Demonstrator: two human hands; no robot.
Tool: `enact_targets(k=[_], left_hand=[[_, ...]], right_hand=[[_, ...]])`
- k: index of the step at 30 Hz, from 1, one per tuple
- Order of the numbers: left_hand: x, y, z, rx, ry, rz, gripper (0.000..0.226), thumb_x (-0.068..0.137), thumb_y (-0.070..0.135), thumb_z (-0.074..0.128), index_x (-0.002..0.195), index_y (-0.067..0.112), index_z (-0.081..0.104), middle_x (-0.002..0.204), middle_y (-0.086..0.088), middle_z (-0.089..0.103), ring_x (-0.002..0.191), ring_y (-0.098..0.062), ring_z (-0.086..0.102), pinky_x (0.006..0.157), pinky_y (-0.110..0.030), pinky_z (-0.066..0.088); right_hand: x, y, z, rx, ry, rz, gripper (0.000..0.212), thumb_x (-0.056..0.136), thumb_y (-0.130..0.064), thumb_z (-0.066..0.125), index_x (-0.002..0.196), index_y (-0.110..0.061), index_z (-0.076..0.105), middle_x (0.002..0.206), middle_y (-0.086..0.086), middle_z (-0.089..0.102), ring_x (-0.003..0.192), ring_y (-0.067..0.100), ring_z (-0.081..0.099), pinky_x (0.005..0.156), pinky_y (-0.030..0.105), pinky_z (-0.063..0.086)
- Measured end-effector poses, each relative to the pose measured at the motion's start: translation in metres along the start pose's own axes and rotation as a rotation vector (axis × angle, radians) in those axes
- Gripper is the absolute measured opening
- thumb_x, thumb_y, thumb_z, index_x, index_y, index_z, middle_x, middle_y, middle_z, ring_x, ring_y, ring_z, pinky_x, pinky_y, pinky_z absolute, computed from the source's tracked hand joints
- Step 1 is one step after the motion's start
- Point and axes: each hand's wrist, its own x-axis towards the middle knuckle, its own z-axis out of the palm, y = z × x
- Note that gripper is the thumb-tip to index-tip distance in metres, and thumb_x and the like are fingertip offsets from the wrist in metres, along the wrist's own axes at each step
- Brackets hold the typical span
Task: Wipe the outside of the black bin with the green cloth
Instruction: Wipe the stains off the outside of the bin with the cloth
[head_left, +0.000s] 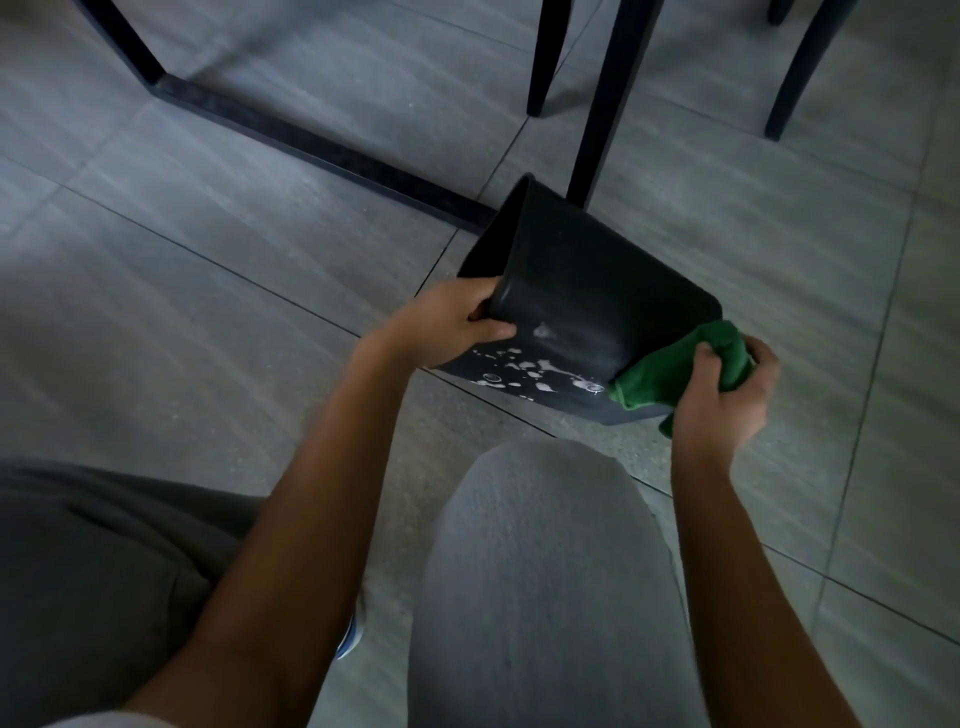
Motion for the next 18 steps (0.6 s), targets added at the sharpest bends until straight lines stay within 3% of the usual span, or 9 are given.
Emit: enact_targets(k=[2,5,9,14,18], left_hand=[[0.0,0.004,-0.004,-0.068,0.053,0.062,0.022,0.101,0.024,0.057,0.11,0.043,0.051,0.097,0.027,0.06,0.091,0.011,0.059,0.082,-0.017,0.046],[-0.001,0.012,-0.006,-0.177,0.15,0.114,0.031,0.103,0.02,0.055,0.131,0.031,0.053,0.105,0.029,0.063,0.098,0.015,0.061,0.083,-0.004,0.044],[-0.001,0.023,-0.004,-0.307,0.249,0.128,0.035,0.104,0.014,0.053,0.139,0.016,0.056,0.108,0.023,0.066,0.101,0.009,0.066,0.085,-0.007,0.046],[0.001,0.015,-0.002,-0.414,0.247,0.028,0.04,0.104,0.021,0.052,0.144,0.016,0.052,0.115,0.016,0.066,0.109,0.0,0.065,0.088,-0.011,0.048],[0.002,0.003,0.007,-0.379,0.154,-0.054,0.03,0.103,0.026,0.056,0.133,0.026,0.054,0.113,0.02,0.065,0.104,0.009,0.062,0.086,-0.008,0.047]], right_hand=[[-0.011,0.009,-0.007,0.057,-0.002,0.0,0.039,0.095,-0.028,0.062,0.133,-0.022,0.056,0.103,-0.021,0.061,0.091,-0.008,0.06,0.071,0.004,0.047],[-0.024,0.02,-0.013,0.109,-0.005,0.037,0.036,0.096,-0.028,0.061,0.131,-0.024,0.057,0.111,-0.009,0.065,0.099,0.002,0.062,0.079,0.013,0.05],[-0.02,0.016,-0.018,0.174,-0.026,0.031,0.029,0.096,-0.026,0.061,0.124,-0.026,0.065,0.109,-0.007,0.069,0.1,0.002,0.064,0.08,0.009,0.051],[-0.008,0.014,-0.013,0.181,-0.05,0.032,0.034,0.093,-0.032,0.061,0.122,-0.018,0.07,0.11,-0.002,0.073,0.104,0.011,0.067,0.092,0.029,0.056],[-0.004,0.014,-0.009,0.106,-0.075,0.024,0.037,0.094,-0.036,0.059,0.127,-0.021,0.067,0.111,-0.001,0.072,0.103,0.014,0.067,0.092,0.035,0.057]])
